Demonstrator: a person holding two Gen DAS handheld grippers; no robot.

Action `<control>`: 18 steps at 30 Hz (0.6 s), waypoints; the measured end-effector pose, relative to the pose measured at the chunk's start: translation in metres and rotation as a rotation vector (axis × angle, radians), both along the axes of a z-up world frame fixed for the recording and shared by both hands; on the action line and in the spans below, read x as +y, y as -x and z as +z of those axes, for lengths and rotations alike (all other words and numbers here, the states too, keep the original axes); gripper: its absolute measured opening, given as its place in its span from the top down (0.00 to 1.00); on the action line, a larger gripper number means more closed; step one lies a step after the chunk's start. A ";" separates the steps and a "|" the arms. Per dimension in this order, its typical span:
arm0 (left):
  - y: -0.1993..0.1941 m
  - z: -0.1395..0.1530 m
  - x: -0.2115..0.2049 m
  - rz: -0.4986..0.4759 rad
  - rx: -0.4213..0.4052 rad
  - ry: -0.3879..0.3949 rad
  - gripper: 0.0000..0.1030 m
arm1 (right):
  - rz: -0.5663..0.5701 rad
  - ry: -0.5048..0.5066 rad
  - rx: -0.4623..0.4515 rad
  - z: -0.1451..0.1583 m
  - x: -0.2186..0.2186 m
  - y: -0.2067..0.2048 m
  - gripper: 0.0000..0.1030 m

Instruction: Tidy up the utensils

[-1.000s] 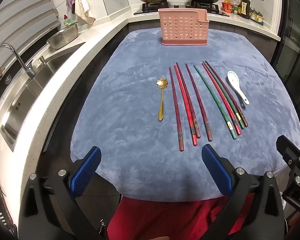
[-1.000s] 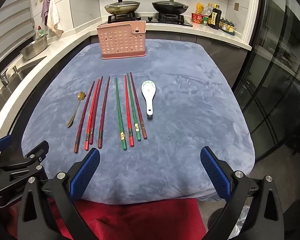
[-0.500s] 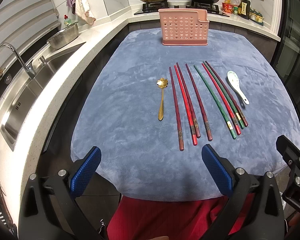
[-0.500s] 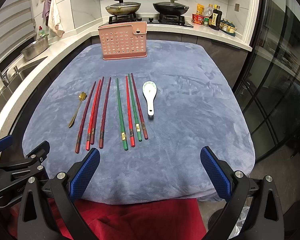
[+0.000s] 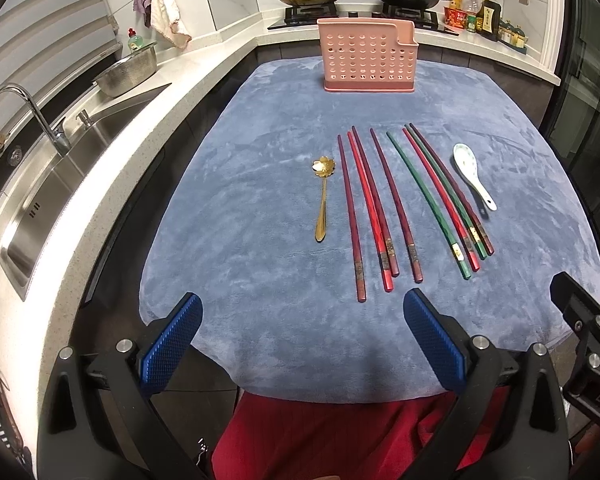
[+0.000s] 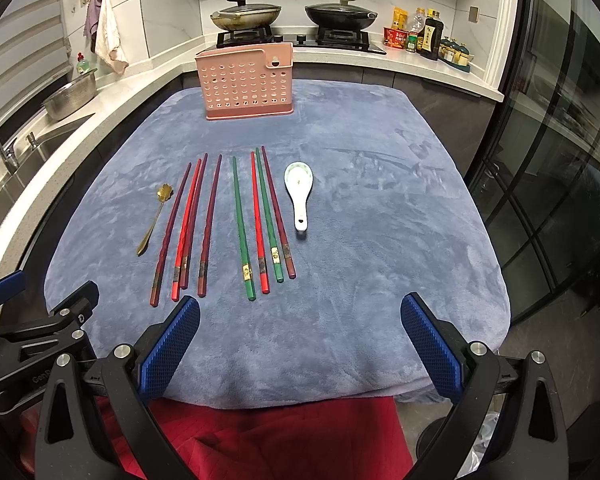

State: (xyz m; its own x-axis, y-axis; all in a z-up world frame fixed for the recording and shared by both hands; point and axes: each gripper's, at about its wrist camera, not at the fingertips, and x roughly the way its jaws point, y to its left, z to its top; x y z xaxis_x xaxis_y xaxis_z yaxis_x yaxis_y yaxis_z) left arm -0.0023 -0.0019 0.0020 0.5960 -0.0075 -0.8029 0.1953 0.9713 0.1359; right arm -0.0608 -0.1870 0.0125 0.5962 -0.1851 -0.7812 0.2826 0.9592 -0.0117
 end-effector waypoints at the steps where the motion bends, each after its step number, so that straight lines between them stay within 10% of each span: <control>1: 0.000 0.000 -0.001 -0.001 0.000 0.001 0.07 | 0.000 0.000 -0.001 0.000 -0.001 0.000 0.06; 18: 0.000 -0.001 0.002 -0.008 0.000 0.008 0.07 | 0.000 -0.001 -0.003 0.000 0.000 0.001 0.06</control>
State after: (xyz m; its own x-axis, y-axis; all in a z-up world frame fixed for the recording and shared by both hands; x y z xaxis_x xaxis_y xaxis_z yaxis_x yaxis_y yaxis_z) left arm -0.0025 -0.0001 0.0013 0.5962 -0.0188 -0.8026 0.2034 0.9706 0.1284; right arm -0.0617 -0.1869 0.0122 0.5986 -0.1848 -0.7794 0.2830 0.9591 -0.0100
